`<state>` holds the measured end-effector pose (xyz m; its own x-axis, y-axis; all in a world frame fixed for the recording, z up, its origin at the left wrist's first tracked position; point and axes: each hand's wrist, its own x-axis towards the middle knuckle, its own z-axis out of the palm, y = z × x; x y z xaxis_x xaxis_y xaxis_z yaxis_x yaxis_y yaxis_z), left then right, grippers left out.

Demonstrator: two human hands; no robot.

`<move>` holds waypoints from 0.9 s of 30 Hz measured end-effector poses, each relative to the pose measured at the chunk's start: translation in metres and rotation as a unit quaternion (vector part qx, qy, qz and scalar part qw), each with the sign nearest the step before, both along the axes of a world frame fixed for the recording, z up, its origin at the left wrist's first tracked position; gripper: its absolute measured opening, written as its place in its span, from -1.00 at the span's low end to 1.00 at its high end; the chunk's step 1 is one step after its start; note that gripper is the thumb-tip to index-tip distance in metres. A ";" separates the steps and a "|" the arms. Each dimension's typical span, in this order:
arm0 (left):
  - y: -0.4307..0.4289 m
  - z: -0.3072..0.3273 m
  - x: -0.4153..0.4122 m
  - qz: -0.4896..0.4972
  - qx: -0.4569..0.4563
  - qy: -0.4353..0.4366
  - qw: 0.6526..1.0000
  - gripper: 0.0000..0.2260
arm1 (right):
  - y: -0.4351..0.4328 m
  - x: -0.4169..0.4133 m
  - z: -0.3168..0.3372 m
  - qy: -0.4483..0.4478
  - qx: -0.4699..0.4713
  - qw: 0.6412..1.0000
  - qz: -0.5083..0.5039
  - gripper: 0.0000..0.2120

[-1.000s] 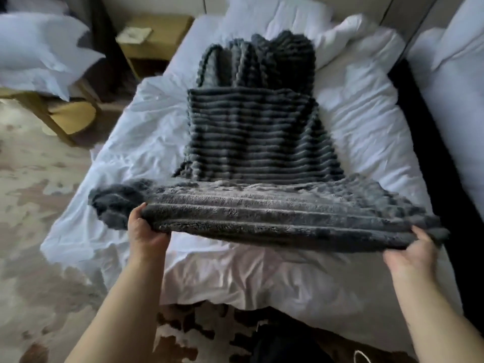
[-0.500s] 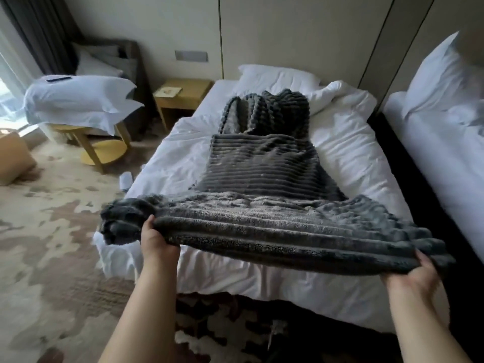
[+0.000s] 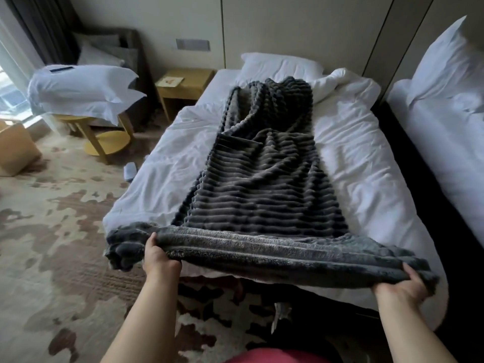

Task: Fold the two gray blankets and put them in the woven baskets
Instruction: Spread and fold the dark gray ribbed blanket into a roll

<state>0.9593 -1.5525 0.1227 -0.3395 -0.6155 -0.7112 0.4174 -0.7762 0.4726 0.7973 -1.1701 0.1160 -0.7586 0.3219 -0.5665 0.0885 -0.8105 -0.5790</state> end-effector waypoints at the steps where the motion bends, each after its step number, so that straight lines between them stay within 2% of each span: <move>1: -0.004 0.002 -0.009 -0.002 -0.005 0.012 1.000 -0.82 | -0.004 -0.006 0.001 -0.025 -0.010 0.999 -0.022 -0.59; 3: -0.013 0.005 -0.031 -0.022 -0.009 0.038 0.999 -0.88 | -0.008 -0.023 0.005 -0.046 -0.017 0.999 -0.013 -0.81; 6: -0.029 0.010 -0.070 -0.058 -0.009 0.001 0.998 -0.82 | -0.020 -0.062 0.011 -0.073 -0.015 0.997 0.010 -0.90; 8: -0.043 0.016 -0.102 -0.066 -0.014 -0.029 0.997 -0.67 | -0.033 -0.097 0.019 -0.078 0.005 0.996 0.040 -0.91; 12: -0.080 0.013 -0.175 -0.096 -0.123 0.027 0.987 -0.60 | -0.066 -0.176 0.026 -0.016 -0.058 0.997 0.052 -0.84; 15: -0.104 -0.028 -0.218 -0.184 -0.180 -0.044 0.965 -0.53 | -0.086 -0.231 -0.009 -0.040 -0.066 0.993 0.093 -0.77; 19: -0.099 -0.100 -0.237 -0.222 -0.093 -0.173 0.955 -0.56 | -0.103 -0.267 -0.094 -0.166 0.009 0.964 0.209 -0.68; 21: -0.090 -0.135 -0.232 -0.215 -0.054 -0.227 0.948 -0.55 | -0.103 -0.265 -0.132 -0.231 0.034 0.938 0.256 -0.73; 24: -0.078 -0.170 -0.219 -0.168 -0.010 -0.331 0.928 -0.56 | -0.100 -0.252 -0.168 -0.315 0.070 0.897 0.301 -0.84; 26: -0.075 -0.184 -0.216 -0.101 0.049 -0.390 0.914 -0.58 | -0.096 -0.244 -0.179 -0.378 0.103 0.863 0.319 -0.77; 27: -0.075 -0.189 -0.217 -0.094 0.079 -0.383 0.916 -0.60 | -0.093 -0.242 -0.183 -0.409 0.125 0.845 0.321 -0.71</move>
<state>0.7426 -1.6278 -0.0664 0.2065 -0.4662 -0.8602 -0.1367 -0.8843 0.4464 0.5553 -1.2633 -0.0671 -0.2097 0.1800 -0.9611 0.9166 -0.3059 -0.2573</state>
